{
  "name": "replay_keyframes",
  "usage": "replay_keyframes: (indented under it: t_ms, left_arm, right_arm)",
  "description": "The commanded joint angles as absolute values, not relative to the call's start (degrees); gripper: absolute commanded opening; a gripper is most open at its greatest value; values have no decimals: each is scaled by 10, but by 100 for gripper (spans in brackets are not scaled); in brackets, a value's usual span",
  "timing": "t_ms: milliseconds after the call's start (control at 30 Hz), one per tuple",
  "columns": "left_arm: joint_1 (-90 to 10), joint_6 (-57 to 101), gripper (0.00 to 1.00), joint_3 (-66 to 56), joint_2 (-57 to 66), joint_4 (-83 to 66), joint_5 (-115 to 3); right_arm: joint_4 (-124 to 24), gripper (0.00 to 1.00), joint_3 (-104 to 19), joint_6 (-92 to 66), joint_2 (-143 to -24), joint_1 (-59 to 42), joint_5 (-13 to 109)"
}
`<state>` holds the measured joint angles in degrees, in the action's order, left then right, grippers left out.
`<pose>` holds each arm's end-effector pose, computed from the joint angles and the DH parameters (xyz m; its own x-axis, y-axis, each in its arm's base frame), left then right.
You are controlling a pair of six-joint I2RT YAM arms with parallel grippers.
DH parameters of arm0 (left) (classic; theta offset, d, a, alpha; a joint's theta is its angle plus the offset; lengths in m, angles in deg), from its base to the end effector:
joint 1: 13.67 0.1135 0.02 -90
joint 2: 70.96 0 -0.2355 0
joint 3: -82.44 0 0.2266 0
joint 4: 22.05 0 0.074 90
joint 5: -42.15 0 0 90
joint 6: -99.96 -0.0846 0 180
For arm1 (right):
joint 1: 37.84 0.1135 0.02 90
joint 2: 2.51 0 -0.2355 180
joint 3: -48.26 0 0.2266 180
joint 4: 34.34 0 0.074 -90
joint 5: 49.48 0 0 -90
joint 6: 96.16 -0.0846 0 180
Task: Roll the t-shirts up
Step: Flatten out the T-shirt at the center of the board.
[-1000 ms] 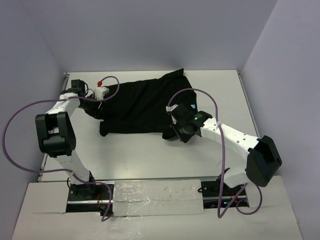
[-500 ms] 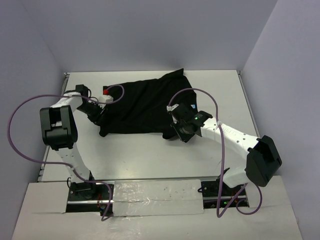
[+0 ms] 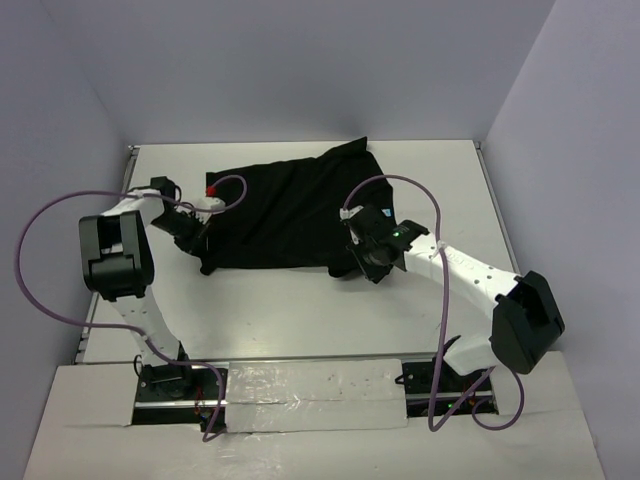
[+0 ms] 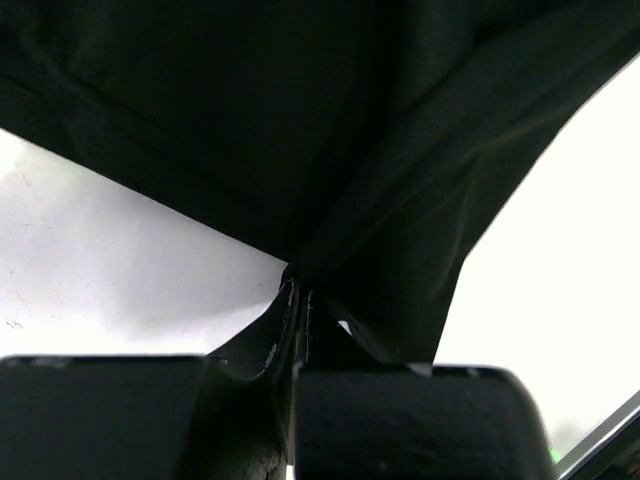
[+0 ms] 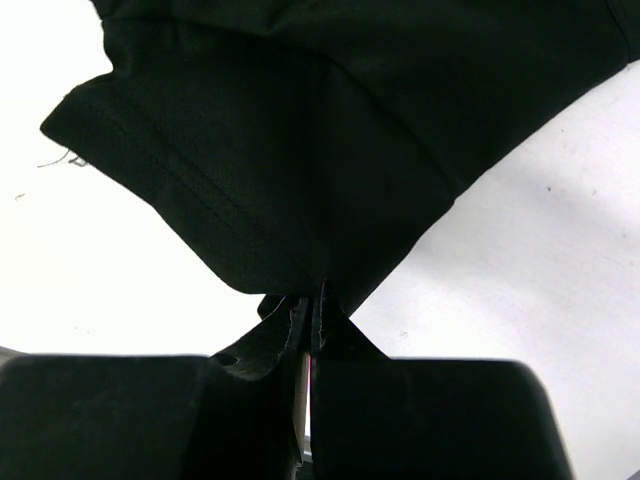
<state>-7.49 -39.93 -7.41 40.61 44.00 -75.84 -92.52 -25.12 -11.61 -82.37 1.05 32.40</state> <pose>0.3253 -0.0047 0.1001 -0.6988 0.6036 -0.3837 0.7102 0.6491 -0.2724 0.2186 0.1610 0.1772 -0.7548 -0.4881 -0.4382 -0.5051 0.8587 -0.0864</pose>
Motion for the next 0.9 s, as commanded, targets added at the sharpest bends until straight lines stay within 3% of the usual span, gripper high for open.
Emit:
replay_keyframes:
  t_ms: [0,233,367,467,500,567,600,633,733,867]
  left_arm:
    - [-72,-356,0,-56,389,380,-779]
    - [-58,-207,0,-26,298,192,-710]
    - [-59,-142,0,-86,284,97,-690]
    - [-63,-74,0,-238,333,71,-657]
    - [-64,-52,0,-286,364,68,-648]
    - [-66,-32,0,-425,392,53,-624]
    - [-66,-15,0,-478,422,51,-605]
    - [-66,-7,0,-574,435,44,-598]
    - [-66,2,0,-672,458,-17,-587]
    - [-67,-30,0,-658,437,-88,-621]
  right_arm:
    - [-912,0,-252,-117,-799,2,314]
    - [-875,0,-241,-125,-784,-80,350]
    - [-823,0,-342,-85,-858,-165,359]
    - [-833,0,-555,-79,-998,-211,358]
    - [-866,0,-712,-77,-1039,-233,352]
    - [-917,0,-906,-70,-1172,-250,337]
    - [-934,0,-1080,-71,-1216,-268,337]
    - [-898,0,-1093,-92,-1224,-283,348]
    - [-735,0,-1049,-157,-1169,-318,370]
    - [-630,0,-1095,-100,-1167,-315,350]
